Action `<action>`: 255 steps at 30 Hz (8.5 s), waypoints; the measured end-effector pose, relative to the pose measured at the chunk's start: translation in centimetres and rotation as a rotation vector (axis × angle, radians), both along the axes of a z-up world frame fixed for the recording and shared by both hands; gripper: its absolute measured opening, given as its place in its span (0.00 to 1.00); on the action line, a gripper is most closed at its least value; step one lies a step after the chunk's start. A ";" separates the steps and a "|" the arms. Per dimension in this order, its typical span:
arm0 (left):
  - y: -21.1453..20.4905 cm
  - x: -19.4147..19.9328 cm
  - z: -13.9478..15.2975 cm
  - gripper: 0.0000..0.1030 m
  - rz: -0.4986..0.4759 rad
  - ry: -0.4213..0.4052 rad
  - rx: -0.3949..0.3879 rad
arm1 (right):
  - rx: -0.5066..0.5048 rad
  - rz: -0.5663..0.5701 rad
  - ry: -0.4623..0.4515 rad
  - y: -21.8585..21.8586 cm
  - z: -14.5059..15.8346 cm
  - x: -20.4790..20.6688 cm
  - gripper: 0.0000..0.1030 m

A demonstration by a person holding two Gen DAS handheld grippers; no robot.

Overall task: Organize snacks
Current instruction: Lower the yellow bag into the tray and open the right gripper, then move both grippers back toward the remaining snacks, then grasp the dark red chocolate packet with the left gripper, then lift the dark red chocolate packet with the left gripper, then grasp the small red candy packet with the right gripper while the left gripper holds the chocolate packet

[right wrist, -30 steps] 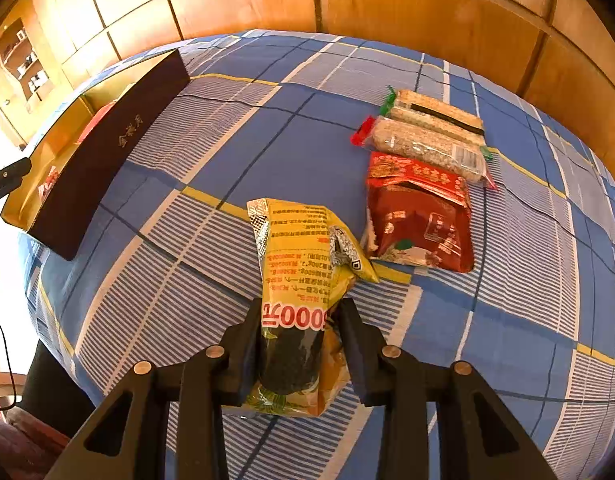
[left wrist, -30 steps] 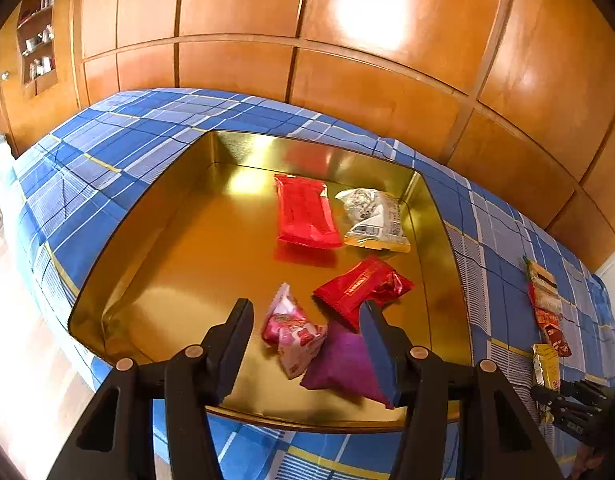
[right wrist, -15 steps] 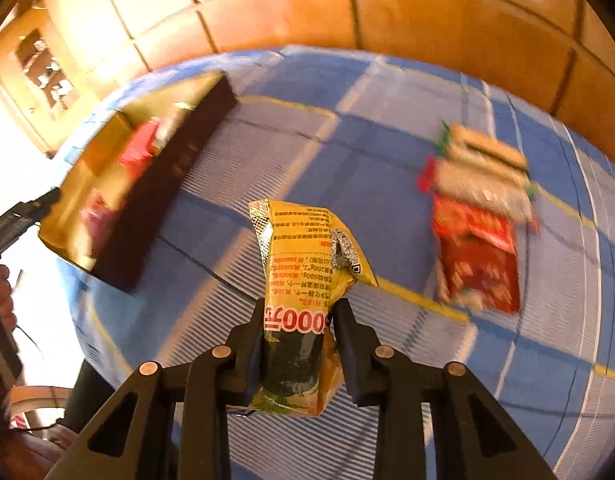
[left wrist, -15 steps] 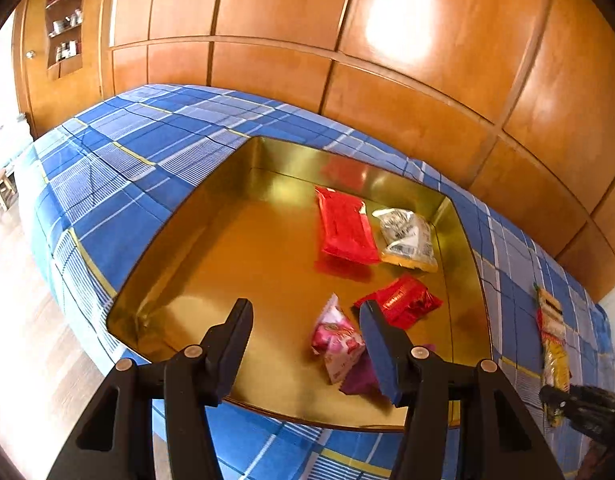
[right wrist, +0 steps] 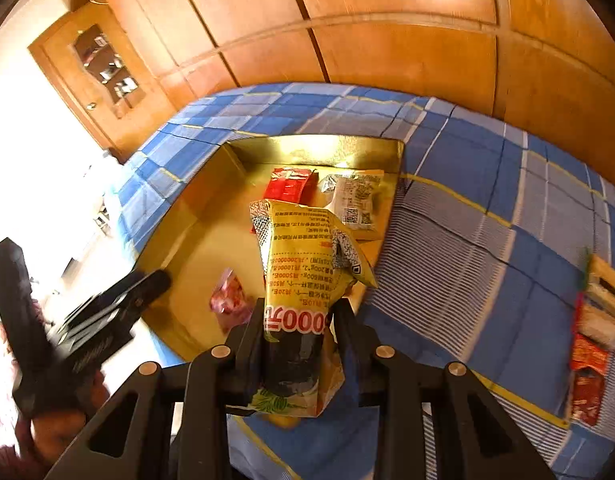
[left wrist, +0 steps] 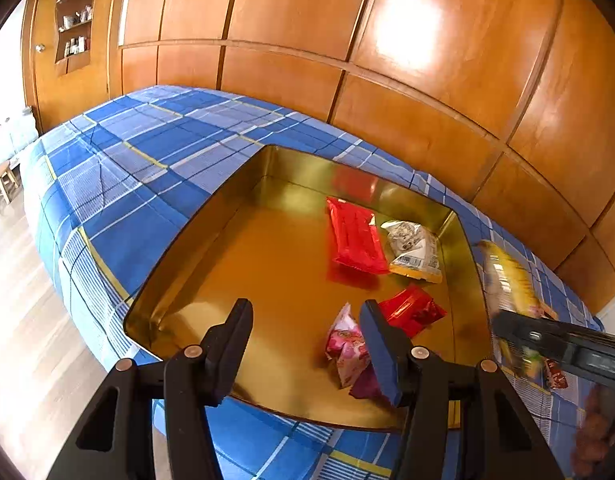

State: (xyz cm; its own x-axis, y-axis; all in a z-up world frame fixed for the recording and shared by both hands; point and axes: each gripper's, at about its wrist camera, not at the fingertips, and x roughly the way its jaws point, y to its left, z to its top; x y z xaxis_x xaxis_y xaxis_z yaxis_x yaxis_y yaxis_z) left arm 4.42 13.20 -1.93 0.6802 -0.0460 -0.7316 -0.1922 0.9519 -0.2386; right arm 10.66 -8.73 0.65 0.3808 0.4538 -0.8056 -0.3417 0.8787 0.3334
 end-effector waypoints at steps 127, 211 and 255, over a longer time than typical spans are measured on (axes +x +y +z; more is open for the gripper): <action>-24.2 -0.7 2.0 0.59 -0.669 -0.021 0.255 | -0.186 -0.785 0.040 -38.4 -2.3 -5.8 0.37; -29.4 -0.8 -5.6 0.24 -1.001 0.120 0.118 | -0.121 -0.403 0.053 -31.1 -3.4 -4.2 0.39; -24.6 -1.0 -6.4 0.25 -0.880 0.111 -0.088 | 0.168 -0.859 0.269 -28.4 -8.8 1.3 0.42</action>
